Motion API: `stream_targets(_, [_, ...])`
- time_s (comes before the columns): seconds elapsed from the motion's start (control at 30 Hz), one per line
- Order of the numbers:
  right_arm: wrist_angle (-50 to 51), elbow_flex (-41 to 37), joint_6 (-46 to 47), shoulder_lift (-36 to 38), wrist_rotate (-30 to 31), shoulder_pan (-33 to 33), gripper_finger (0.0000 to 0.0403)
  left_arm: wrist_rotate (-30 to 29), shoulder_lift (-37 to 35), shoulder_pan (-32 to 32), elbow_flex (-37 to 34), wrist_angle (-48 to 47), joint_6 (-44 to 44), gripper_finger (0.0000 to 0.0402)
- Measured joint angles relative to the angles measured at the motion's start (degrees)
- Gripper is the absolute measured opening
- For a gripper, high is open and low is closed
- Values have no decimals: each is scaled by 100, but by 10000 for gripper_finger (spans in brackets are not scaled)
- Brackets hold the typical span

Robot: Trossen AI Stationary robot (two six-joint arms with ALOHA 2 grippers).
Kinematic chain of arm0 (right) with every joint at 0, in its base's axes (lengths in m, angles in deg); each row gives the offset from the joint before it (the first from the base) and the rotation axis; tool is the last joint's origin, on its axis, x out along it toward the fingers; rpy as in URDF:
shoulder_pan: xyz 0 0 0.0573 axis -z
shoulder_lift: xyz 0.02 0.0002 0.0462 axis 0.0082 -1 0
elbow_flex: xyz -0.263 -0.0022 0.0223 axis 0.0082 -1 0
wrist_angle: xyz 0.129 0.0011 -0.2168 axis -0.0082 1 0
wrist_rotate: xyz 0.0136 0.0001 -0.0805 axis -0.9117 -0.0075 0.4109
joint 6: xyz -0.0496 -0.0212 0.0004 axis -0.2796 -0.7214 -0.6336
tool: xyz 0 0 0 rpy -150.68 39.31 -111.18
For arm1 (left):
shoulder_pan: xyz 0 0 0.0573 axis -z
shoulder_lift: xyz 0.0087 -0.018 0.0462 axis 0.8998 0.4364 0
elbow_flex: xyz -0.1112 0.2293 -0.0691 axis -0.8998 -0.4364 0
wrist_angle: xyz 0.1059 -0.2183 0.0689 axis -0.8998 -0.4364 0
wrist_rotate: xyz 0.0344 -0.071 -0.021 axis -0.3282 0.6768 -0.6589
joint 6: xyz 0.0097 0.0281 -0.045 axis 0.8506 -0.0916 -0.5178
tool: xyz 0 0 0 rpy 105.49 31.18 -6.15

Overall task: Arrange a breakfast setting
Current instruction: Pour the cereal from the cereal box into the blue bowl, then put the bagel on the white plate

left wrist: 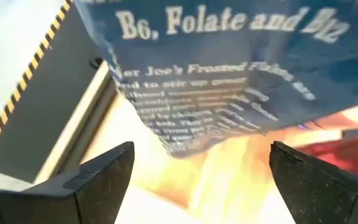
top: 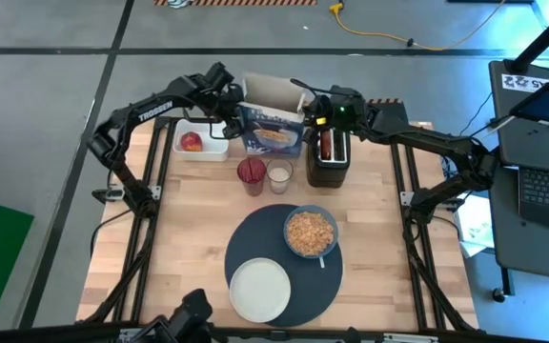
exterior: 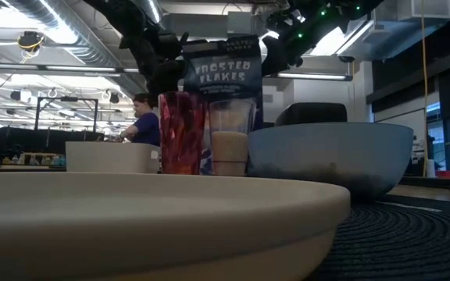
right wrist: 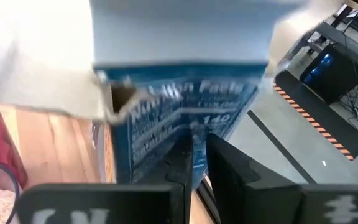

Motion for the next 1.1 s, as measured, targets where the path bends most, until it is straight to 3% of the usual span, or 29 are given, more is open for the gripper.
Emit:
stream_targets(0.27, [3,4,-141,8,36,0,50,-124,-343,-35,7,-121,22,356])
stream_targets(0.83, [120,2,-538,236,686,7,50,-1147,-1622,-72,7,-798,13,355])
stream_targets(1.1, [778,2,-594,1046,944,11,50,-1284,-2596,-72,7,-1160,-961,355])
